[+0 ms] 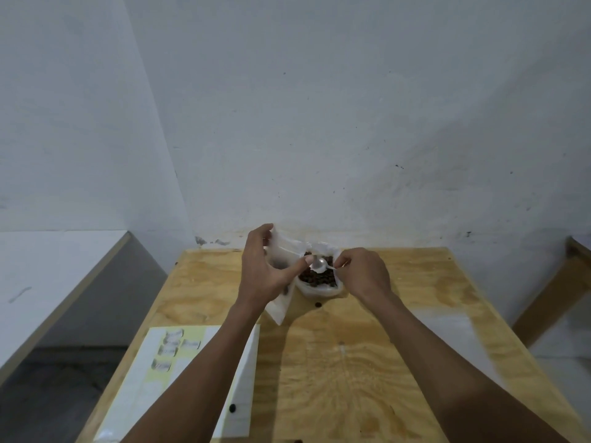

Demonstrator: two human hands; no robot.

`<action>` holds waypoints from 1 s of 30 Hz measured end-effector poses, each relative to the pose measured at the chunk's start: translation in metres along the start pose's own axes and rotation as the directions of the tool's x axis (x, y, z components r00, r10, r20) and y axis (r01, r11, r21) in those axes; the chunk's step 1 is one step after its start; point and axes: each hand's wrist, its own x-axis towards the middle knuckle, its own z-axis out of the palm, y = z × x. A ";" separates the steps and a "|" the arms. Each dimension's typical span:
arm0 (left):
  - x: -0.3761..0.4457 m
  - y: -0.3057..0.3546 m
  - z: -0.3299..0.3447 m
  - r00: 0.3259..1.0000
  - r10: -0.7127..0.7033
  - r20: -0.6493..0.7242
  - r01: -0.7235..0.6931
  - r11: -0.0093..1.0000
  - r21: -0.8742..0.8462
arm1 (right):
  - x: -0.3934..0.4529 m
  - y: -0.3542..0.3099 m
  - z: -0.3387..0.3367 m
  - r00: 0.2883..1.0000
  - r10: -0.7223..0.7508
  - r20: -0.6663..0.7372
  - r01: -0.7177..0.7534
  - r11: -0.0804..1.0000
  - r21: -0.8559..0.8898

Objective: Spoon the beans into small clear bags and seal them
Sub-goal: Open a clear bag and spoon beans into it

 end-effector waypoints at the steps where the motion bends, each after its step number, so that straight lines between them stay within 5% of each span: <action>1: 0.000 0.000 0.001 1.000 0.000 -0.005 0.000 1.000 -0.010 | 0.000 -0.003 0.003 1.000 -0.009 0.014 0.010 0.998 -0.065; 8: 0.000 0.002 0.003 1.000 -0.002 -0.003 0.002 1.000 -0.031 | 0.005 -0.009 -0.003 1.000 -0.023 0.021 0.026 0.992 -0.125; 10: 0.000 0.003 0.003 1.000 0.003 -0.008 -0.003 1.000 -0.022 | 0.004 -0.014 -0.015 0.997 -0.077 -0.031 0.082 0.980 0.180; 12: -0.001 0.006 0.005 1.000 0.012 -0.021 -0.012 1.000 -0.011 | 0.000 -0.026 -0.032 0.992 -0.129 0.006 0.107 0.845 0.524; 14: -0.001 0.011 0.006 0.999 0.019 -0.034 -0.019 1.000 -0.009 | -0.005 -0.039 -0.049 0.974 -0.208 0.091 0.100 0.754 0.649; 19: -0.003 0.033 0.006 0.998 0.047 -0.038 -0.048 0.999 -0.010 | -0.017 -0.058 -0.067 0.944 -0.305 0.129 0.179 0.797 0.577; 30: 0.003 0.095 -0.023 0.990 0.135 -0.042 -0.141 0.959 -0.247 | -0.030 -0.064 -0.098 0.941 -0.257 -0.218 0.336 0.776 0.534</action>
